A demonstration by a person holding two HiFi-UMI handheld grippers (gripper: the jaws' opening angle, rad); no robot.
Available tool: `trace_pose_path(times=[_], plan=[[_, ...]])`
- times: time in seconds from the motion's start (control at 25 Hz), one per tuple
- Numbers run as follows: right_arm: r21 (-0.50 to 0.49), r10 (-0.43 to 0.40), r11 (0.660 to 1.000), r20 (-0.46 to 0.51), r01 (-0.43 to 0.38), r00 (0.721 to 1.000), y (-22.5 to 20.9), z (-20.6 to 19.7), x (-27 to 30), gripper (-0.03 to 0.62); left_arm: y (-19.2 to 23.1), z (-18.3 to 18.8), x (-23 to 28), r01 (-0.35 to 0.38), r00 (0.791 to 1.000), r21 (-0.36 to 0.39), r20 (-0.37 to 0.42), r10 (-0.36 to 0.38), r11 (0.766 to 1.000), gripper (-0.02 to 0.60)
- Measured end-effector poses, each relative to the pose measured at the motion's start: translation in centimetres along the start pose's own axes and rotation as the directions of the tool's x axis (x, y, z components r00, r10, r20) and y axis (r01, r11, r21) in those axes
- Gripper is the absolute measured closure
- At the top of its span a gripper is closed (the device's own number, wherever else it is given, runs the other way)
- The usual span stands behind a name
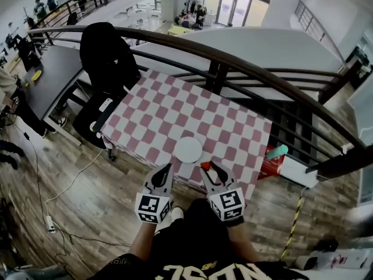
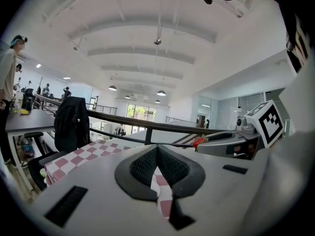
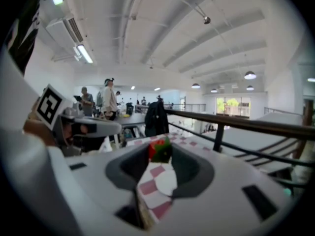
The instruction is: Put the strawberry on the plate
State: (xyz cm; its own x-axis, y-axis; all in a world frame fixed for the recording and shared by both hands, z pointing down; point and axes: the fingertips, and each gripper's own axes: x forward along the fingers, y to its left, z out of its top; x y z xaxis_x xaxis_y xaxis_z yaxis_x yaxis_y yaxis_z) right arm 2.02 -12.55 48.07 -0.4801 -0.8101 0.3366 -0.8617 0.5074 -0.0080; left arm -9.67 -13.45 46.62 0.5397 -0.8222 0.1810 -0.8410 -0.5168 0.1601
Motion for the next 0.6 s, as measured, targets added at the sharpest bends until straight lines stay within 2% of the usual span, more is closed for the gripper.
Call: trace_pose_path(times=[0.24,0.36,0.6], plan=[[0.073,-0.020,0.997,-0.074,0.026,0.997,-3.2,-4.0,1.9,0.447,1.4,-4.6,1.7,0.022,0.997,-0.026,-0.071,-0.023,0.999,0.572],[0.069,-0.007,0.998,-0.117,0.015,0.993,-5.1,-5.7,4.0,0.447,2.2,-6.6,3.3,0.010,0.993,-0.054,-0.115,-0.016,0.999,0.572],[0.054,0.044,0.998,-0.237,-0.032,0.971,-8.1,-8.5,6.8,0.447,1.5,-9.5,6.1,0.050,0.977,-0.097,-0.203,-0.069,0.994,0.572]])
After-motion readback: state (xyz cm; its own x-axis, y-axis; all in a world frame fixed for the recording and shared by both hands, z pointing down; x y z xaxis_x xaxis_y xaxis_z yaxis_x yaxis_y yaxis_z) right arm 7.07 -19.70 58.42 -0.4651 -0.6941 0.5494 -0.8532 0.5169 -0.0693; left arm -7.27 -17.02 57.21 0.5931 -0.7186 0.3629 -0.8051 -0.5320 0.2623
